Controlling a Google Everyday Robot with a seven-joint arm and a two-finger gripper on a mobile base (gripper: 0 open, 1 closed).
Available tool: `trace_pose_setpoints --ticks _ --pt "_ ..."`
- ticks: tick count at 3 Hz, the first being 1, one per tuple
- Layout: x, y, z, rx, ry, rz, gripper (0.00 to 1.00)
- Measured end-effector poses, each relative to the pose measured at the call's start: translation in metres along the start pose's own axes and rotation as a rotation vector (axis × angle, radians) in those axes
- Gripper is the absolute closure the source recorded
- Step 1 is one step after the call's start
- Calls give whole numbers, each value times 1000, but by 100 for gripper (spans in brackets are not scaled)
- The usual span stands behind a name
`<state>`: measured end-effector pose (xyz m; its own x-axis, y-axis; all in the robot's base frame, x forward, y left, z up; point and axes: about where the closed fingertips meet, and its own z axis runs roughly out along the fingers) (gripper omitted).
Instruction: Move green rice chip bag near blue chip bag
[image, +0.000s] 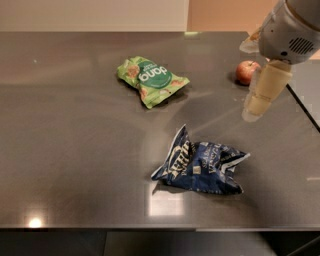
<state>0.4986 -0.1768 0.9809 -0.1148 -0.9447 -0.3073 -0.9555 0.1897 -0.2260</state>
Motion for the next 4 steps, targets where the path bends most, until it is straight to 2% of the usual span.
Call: trace_pose_setpoints --ticks 2,3,4 --pt "-81 -61 38 -35 -145 -50 0" --pt "-116 -86 65 -42 -176 -37 0" --pt "-142 -105 94 -25 -172 -1 0"
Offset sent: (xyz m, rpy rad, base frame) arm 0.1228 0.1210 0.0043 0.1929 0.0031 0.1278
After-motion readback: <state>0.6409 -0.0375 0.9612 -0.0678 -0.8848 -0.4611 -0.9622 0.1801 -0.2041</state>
